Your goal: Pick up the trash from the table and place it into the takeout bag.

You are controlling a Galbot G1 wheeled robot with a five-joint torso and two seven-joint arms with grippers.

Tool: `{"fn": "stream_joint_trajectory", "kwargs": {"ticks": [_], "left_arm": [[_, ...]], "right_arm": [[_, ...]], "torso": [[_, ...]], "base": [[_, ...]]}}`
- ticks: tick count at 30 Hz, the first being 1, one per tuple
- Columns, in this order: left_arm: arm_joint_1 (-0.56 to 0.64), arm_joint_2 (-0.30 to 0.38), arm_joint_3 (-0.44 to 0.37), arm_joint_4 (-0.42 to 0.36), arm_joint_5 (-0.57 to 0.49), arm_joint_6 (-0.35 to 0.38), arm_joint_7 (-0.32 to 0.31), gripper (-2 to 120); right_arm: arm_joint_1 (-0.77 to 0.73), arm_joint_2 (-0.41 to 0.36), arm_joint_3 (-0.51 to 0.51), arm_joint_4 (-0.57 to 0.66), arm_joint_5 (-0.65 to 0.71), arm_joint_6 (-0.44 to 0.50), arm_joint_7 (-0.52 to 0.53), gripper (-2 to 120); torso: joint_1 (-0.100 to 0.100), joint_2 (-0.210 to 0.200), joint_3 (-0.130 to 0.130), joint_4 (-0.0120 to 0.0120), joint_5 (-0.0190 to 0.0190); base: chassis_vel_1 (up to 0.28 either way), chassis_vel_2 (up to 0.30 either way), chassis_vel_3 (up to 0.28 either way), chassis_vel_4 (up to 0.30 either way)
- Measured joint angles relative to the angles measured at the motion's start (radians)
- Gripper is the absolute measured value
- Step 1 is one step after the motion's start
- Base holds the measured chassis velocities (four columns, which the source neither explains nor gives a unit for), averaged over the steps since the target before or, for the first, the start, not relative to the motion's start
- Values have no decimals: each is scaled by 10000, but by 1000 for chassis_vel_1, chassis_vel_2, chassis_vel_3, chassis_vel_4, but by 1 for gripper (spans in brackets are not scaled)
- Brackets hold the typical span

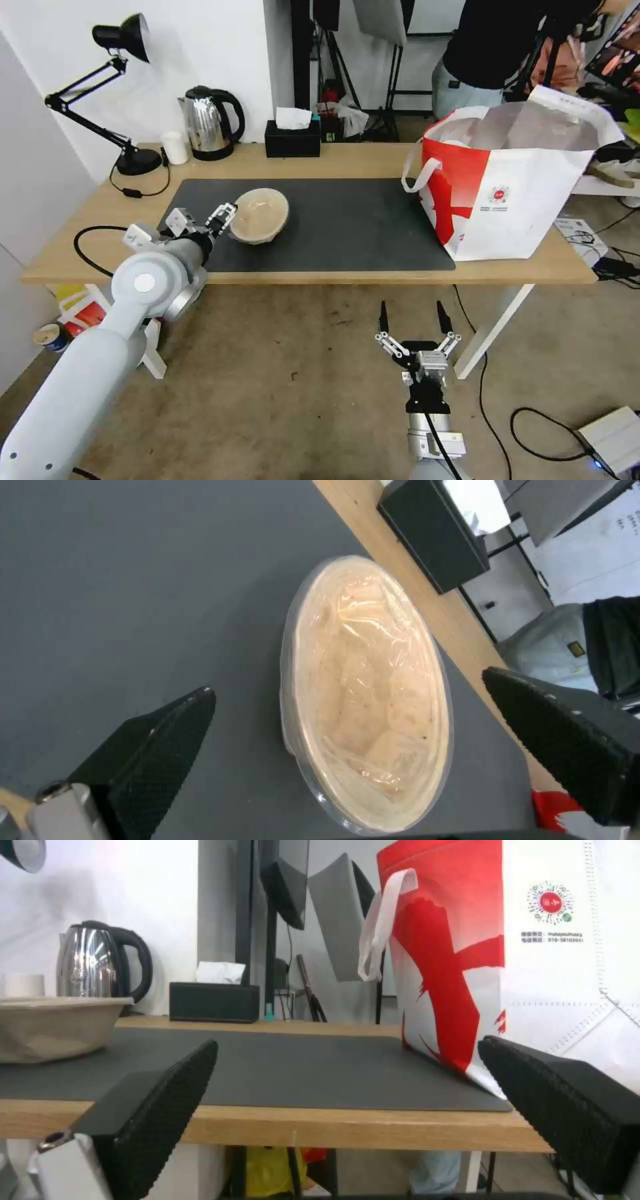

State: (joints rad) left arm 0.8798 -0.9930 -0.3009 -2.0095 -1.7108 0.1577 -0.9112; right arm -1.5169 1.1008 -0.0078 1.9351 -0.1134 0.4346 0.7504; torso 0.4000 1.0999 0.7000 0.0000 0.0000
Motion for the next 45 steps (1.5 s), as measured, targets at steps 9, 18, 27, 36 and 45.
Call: {"fn": "stream_joint_trajectory", "kwargs": {"ticks": [9,18,27,36,45], "left_arm": [[-226,-182,216,191,3,13,12,100],[-435,-243,371,421,2,16,12,100],[-562,-323,453,623,7,17,18,100],[-539,-445,494,743,86,29,38,100],[-595,-532,531,924,143,44,76,100]], "right_arm": [[0,0,0,0,0,0,0,100],[-1,0,0,0,0,0,0,100],[0,0,0,0,0,0,-1,100],[-1,0,0,0,0,0,0,100],[0,0,0,0,0,0,0,100]], "torso": [[0,1,0,0,0],[0,2,0,1,-1],[0,3,0,0,0],[-1,2,0,0,0],[-1,2,0,0,0]], "base": [[0,0,0,0],[0,0,0,0],[0,0,0,0],[0,0,0,0],[0,0,0,0]]}}
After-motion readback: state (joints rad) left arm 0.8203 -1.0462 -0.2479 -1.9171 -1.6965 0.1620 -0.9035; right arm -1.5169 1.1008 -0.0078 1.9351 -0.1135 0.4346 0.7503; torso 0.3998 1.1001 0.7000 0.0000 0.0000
